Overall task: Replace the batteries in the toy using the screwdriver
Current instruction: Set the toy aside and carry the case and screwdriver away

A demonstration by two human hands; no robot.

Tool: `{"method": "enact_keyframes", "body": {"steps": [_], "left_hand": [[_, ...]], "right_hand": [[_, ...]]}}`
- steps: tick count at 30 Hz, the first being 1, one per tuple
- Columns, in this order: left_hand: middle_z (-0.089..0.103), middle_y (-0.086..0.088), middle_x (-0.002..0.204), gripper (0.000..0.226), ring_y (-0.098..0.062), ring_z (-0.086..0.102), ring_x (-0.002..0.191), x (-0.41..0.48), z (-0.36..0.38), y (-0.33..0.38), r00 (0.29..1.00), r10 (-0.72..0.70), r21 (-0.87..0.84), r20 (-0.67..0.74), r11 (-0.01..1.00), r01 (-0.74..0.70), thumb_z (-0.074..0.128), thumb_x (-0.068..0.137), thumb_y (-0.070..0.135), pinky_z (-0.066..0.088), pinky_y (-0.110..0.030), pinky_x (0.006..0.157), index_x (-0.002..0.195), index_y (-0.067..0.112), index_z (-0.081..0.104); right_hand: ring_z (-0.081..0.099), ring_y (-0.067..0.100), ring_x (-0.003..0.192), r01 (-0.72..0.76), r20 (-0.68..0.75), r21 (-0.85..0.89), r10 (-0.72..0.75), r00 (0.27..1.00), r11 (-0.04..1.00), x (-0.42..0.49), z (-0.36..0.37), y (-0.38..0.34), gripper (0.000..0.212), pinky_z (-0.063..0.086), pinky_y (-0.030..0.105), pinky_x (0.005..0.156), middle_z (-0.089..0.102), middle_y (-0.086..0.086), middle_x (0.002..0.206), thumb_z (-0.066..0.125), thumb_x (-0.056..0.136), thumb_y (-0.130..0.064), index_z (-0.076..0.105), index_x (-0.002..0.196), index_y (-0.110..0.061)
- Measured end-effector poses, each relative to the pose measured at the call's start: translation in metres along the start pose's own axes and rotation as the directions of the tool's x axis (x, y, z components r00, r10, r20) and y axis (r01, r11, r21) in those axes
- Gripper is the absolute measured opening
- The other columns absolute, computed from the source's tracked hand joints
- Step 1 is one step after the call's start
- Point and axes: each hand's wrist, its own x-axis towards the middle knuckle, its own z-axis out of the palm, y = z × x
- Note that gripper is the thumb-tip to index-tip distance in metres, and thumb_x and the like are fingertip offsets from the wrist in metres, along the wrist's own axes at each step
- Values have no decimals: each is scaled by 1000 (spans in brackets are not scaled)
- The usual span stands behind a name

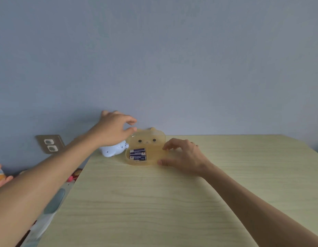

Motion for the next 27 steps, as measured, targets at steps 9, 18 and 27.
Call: {"method": "enact_keyframes", "body": {"steps": [9, 18, 27], "left_hand": [[81, 1, 91, 36, -23, 70, 97, 40, 37, 30, 970, -61, 223, 235, 975, 7, 52, 105, 43, 28, -41, 92, 99, 20, 78], [81, -2, 102, 27, -21, 80, 93, -1, 44, 75, 970, -163, -545, 180, 805, 236, 63, 105, 37, 65, -44, 86, 109, 13, 74], [80, -24, 112, 30, -30, 76, 102, -40, 42, 86, 956, -219, -929, 197, 270, 254, 81, 83, 26, 67, -36, 86, 100, 2, 75]], "right_hand": [[59, 15, 116, -28, 17, -72, 29, 999, 997, -32, -37, 29, 39, 44, 46, 108, 71, -14, 116, 79, 68, -68, 69, 94, -41], [64, 19, 105, -88, -15, 4, 88, 996, 996, -78, -58, 43, 69, 46, 30, 80, 71, -15, 117, 92, 69, -49, 44, 116, -33], [68, 7, 121, 1, 18, 173, -4, 1000, 985, -78, -72, 34, 87, 55, 39, 106, 62, -11, 145, 62, 80, -76, 37, 156, -45]]}}
